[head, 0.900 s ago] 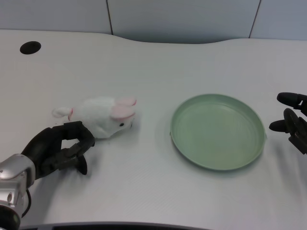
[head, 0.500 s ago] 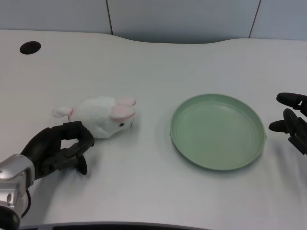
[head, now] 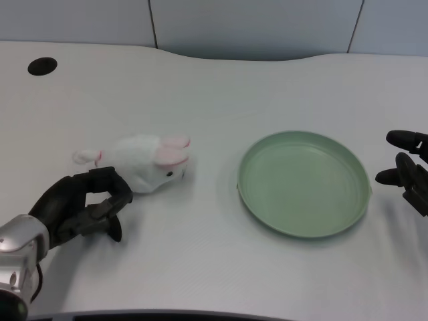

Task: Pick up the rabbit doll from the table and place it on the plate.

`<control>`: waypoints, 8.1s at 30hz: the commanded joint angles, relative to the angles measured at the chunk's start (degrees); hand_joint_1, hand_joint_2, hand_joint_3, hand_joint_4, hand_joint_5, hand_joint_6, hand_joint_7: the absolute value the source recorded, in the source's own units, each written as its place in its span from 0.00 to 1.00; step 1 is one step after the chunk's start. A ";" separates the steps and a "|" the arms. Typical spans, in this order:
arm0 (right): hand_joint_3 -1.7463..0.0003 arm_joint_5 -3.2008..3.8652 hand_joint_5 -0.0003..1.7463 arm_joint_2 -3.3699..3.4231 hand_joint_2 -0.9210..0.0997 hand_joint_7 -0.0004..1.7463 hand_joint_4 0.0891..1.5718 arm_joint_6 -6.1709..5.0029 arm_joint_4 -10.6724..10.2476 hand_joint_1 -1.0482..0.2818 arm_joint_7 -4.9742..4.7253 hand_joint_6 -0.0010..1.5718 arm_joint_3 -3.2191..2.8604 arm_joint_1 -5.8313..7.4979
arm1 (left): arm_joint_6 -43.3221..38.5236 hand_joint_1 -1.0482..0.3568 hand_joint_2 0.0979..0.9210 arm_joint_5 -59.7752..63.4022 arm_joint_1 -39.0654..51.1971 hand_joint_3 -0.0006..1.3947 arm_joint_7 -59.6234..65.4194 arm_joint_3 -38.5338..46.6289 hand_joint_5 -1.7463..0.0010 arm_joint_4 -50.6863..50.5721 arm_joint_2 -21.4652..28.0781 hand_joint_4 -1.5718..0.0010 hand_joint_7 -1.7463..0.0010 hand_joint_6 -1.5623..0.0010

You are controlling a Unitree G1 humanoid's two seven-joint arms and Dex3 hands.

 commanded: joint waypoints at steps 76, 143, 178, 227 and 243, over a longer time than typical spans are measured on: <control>0.70 1.37 0.78 0.06 0.00 0.48 0.14 1.19 -7.53 0.56 -0.53 0.23 1.05 5.71 | 2.72 0.02 0.96 45.36 -32.45 0.01 14.96 -38.17 0.95 20.17 -1.23 0.95 0.98 0.88; 0.71 2.55 0.72 -0.39 0.00 0.45 0.20 1.69 -13.55 0.57 -0.12 0.28 0.50 11.33 | 4.80 0.65 0.97 37.87 -32.27 0.04 41.93 -28.32 0.04 21.15 -7.89 0.59 0.08 0.63; 0.71 1.70 0.79 1.66 0.00 0.46 0.16 2.20 -12.81 0.55 0.72 0.24 2.65 10.26 | 2.93 0.64 0.52 36.28 -39.41 0.58 36.56 -29.22 0.00 20.05 -26.82 0.50 0.00 0.57; 0.70 0.22 0.83 2.47 0.00 0.54 0.13 1.13 -16.23 0.57 -0.44 0.19 4.06 12.39 | 6.47 0.26 0.92 40.05 -37.24 0.01 31.65 -34.77 0.98 20.98 -28.46 1.00 0.92 1.00; 0.71 0.40 0.83 1.63 0.00 0.54 0.11 1.08 -14.34 0.56 -0.06 0.20 3.33 11.01 | 3.81 0.13 0.99 33.78 -39.24 0.01 28.02 -27.74 1.00 19.82 -23.49 1.00 0.97 0.96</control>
